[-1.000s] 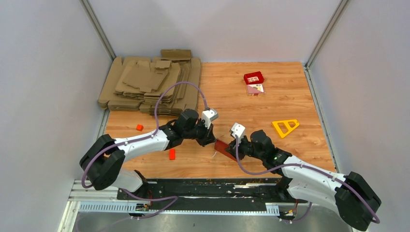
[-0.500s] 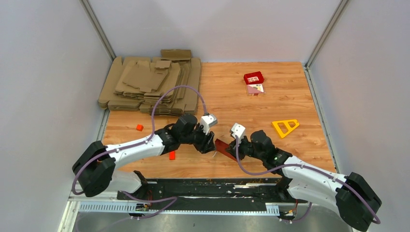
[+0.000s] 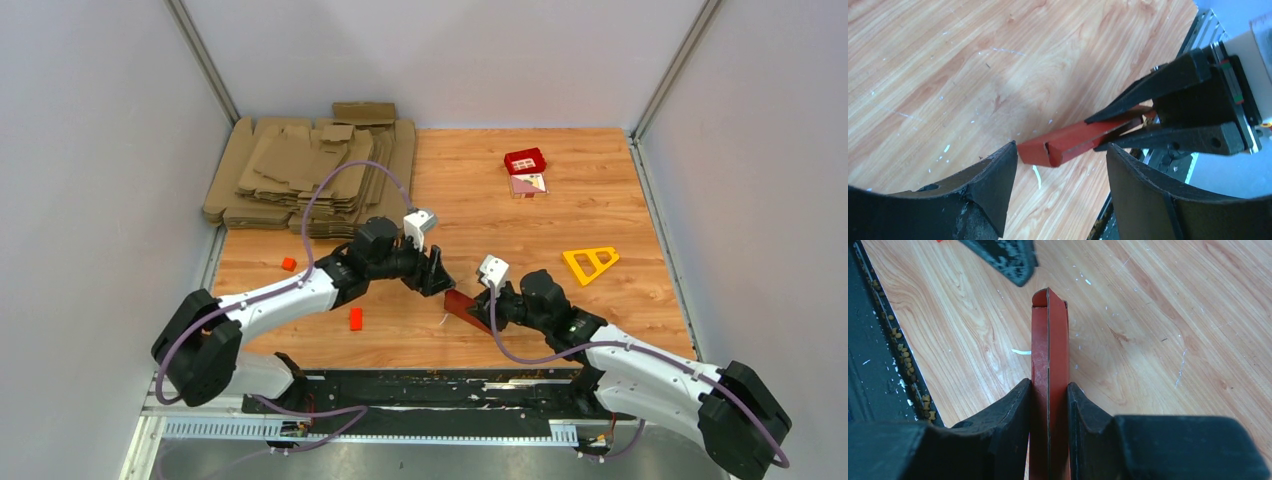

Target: Fold the paper box

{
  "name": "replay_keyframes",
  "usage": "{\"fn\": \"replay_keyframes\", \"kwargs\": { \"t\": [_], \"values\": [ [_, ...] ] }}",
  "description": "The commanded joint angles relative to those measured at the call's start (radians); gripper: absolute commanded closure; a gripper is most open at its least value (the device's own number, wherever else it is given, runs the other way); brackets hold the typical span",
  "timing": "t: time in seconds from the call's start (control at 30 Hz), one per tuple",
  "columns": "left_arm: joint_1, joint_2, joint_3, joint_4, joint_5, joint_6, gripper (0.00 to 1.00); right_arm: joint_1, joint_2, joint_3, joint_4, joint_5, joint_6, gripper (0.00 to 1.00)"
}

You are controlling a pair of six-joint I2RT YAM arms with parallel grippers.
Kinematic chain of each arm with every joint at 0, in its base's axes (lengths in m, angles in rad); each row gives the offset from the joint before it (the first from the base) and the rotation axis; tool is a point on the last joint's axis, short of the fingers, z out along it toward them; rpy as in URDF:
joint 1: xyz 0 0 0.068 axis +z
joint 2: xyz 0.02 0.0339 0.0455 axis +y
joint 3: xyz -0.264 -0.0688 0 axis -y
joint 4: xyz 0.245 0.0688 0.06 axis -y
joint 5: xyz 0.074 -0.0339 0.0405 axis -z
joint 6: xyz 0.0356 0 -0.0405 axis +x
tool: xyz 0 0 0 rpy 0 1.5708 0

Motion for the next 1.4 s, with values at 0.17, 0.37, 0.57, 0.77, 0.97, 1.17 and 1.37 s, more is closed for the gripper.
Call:
{"fn": "replay_keyframes", "kwargs": {
  "t": [0.17, 0.37, 0.57, 0.77, 0.97, 1.17, 1.37],
  "values": [
    [0.000, 0.130, 0.075, 0.078, -0.006, -0.065, 0.31, 0.004, -0.007, 0.017, 0.023, -0.010, -0.005, 0.76],
    [0.000, 0.165, 0.044, 0.113, -0.002, -0.079, 0.49, 0.005, -0.001, 0.018, 0.023, -0.007, -0.004, 0.76],
    [0.000, 0.147, -0.024, 0.150, 0.007, -0.092, 0.58, 0.004, 0.007, 0.019, 0.023, 0.001, -0.001, 0.76],
    [0.000, 0.114, -0.115, 0.238, 0.012, -0.094, 0.57, 0.004, 0.030, 0.026, 0.024, 0.011, 0.005, 0.76],
    [-0.017, 0.075, -0.194, 0.306, -0.047, -0.052, 0.44, 0.005, 0.057, 0.039, 0.022, 0.017, 0.016, 0.75],
    [-0.019, 0.037, -0.181, 0.296, -0.060, -0.063, 0.32, 0.006, 0.064, 0.044, 0.019, 0.018, 0.016, 0.75],
    [-0.019, -0.028, -0.146, 0.261, -0.065, -0.091, 0.27, 0.007, 0.060, 0.044, 0.015, 0.014, 0.015, 0.75]
  ]
}}
